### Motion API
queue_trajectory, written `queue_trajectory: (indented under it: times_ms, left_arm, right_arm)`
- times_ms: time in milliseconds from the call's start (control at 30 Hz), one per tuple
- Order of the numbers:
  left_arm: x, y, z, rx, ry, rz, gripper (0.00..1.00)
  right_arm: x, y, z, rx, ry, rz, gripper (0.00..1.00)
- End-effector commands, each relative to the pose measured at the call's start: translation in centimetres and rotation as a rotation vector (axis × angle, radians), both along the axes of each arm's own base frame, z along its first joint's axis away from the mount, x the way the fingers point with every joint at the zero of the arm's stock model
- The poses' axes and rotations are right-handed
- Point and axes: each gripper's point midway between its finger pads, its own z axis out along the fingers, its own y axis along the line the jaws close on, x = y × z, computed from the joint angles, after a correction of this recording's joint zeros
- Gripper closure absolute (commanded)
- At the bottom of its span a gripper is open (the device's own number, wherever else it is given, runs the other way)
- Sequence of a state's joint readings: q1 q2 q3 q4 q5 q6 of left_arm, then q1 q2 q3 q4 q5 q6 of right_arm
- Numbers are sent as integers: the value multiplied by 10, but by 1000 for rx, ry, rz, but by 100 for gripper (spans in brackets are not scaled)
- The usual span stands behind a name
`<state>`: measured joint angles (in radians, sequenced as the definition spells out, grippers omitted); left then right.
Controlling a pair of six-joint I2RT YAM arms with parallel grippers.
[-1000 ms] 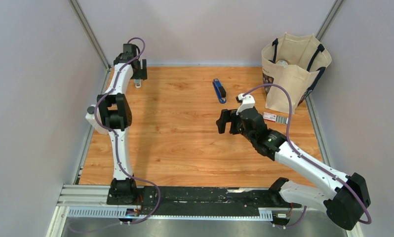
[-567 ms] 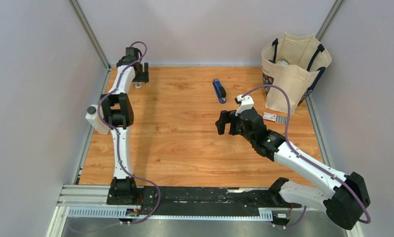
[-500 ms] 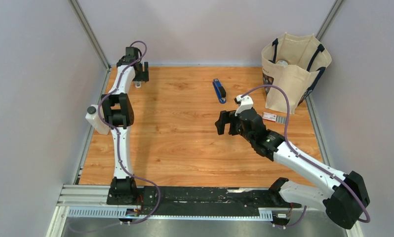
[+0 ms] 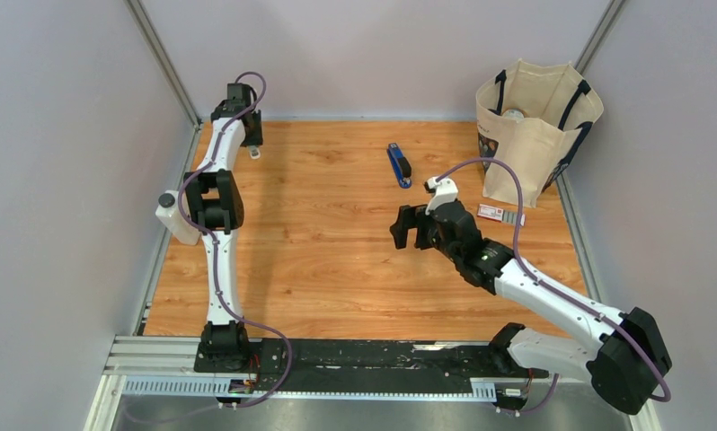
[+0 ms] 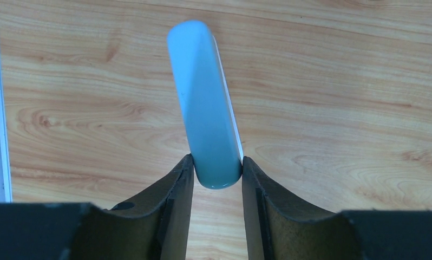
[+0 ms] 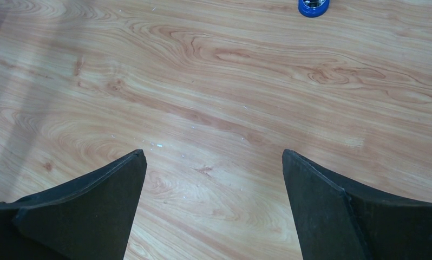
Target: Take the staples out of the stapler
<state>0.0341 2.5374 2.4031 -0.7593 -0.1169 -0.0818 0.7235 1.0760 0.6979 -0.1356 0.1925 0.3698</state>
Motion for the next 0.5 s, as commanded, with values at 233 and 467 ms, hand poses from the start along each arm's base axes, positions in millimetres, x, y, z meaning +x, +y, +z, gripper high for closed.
queue_trajectory:
  times_ms: [233,467]
  left_arm:
    - [7,-3,13,3,-28,-8,78]
    - [-53,-48,-10,31,155,-140,100]
  right_arm:
    - [1,-2,21,55,-72,-13,0]
    - [3,-1,18,34,-71,-2,0]
